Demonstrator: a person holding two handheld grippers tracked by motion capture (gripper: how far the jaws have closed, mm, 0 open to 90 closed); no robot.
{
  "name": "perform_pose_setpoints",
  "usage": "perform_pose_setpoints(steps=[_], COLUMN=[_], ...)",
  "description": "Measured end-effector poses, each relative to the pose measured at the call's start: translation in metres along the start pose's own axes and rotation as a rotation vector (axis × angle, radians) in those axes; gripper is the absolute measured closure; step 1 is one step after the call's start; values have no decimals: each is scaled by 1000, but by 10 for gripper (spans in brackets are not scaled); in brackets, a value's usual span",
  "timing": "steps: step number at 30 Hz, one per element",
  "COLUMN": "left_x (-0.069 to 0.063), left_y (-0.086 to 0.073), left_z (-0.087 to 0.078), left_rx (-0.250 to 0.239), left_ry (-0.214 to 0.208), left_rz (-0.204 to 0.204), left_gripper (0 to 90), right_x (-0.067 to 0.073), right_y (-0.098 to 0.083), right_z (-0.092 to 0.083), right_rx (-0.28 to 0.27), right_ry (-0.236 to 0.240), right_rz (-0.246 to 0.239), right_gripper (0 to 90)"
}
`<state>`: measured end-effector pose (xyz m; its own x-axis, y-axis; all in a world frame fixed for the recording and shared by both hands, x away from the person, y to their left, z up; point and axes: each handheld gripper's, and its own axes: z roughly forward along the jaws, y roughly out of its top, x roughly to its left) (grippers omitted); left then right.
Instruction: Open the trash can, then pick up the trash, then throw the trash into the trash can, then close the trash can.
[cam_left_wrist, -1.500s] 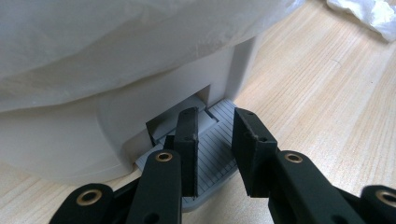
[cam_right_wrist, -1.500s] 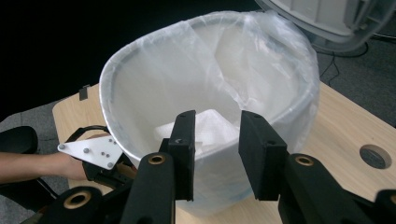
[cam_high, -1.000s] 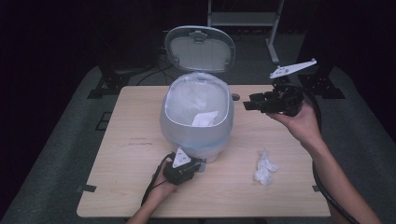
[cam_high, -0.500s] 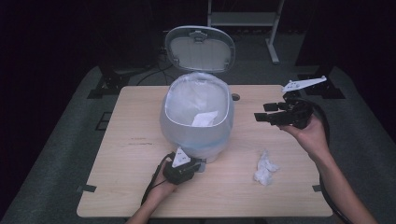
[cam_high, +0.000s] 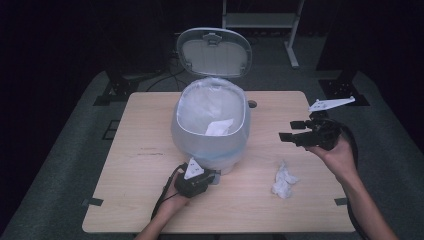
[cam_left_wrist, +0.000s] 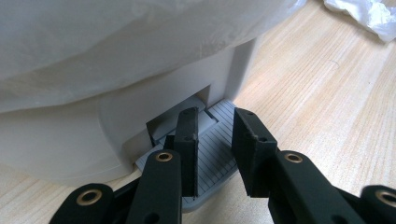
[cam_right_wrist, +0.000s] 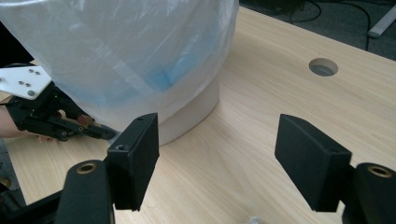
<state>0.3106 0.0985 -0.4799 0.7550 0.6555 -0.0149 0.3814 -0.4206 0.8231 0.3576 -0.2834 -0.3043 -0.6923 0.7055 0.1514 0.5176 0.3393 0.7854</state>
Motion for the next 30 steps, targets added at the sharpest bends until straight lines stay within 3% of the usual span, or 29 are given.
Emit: perform_pose_setpoints(steps=[6,18,30], left_x=[1,1,0], left_y=[0,0,0], left_z=[-1,0,0], left_rx=[10,2,-4], left_ry=[-1,-1,0], left_rz=[14,5,4], left_gripper=[716,716,715], right_x=[-2,-6,-1], right_y=[-16,-49,-65], right_z=[2,6,10], right_rx=[5,37,64], right_ry=[-13,-14,-3], right_rz=[-4,20,7], right_gripper=[293,293,289])
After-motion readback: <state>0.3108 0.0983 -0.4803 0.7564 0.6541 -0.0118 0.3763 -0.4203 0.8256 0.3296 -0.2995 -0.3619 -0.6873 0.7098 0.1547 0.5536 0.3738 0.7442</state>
